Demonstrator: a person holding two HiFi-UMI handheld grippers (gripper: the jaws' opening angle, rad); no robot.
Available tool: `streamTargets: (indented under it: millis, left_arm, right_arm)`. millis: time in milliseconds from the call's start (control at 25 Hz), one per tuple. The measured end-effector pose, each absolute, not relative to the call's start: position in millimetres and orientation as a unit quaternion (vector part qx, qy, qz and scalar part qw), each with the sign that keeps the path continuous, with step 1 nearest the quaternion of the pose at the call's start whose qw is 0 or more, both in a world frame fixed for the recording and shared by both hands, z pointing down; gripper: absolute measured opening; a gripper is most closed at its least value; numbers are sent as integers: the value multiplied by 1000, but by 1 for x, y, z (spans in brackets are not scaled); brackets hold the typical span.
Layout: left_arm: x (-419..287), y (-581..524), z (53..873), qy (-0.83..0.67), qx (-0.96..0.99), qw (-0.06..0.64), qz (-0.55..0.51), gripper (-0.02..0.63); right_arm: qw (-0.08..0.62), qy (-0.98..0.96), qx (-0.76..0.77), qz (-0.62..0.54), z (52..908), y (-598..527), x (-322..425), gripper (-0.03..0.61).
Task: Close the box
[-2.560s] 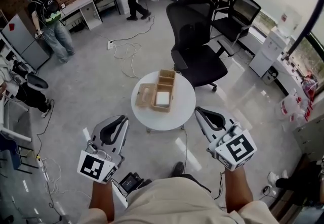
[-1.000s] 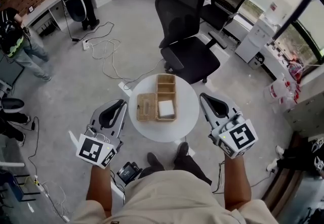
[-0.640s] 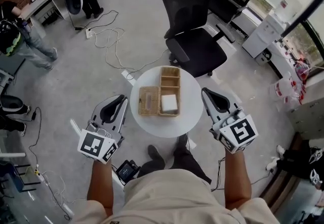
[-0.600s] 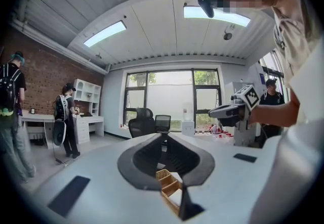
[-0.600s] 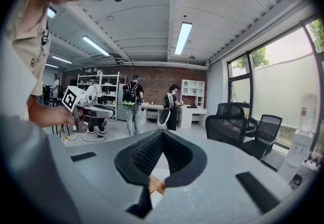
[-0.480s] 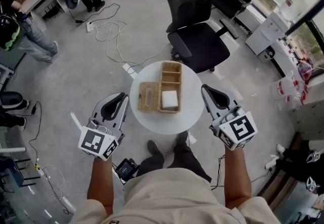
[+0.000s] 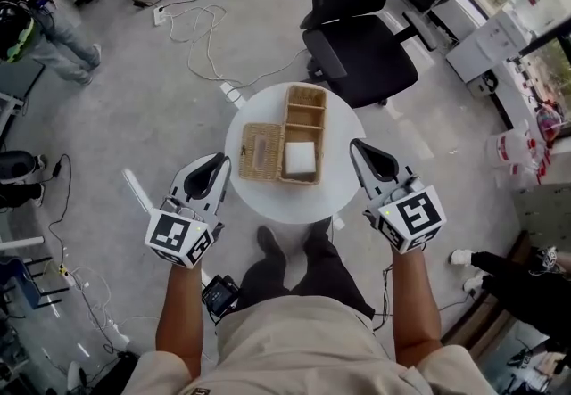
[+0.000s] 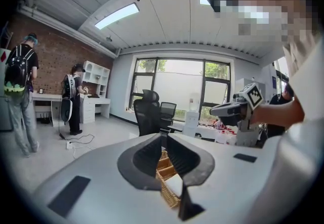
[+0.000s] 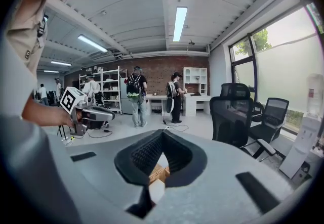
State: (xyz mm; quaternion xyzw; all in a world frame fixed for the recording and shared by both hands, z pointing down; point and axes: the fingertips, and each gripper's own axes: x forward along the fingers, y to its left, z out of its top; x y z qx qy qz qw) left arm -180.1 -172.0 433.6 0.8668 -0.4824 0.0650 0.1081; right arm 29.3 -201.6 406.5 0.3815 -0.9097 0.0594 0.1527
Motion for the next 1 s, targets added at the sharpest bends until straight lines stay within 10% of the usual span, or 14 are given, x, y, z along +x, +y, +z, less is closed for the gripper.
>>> streamTargets:
  millis: [1000]
  left_arm:
    - [-186,-165,678,-505,788,345,73,35]
  right_arm:
    - [223,-900,350,137,582,-220,25,-8]
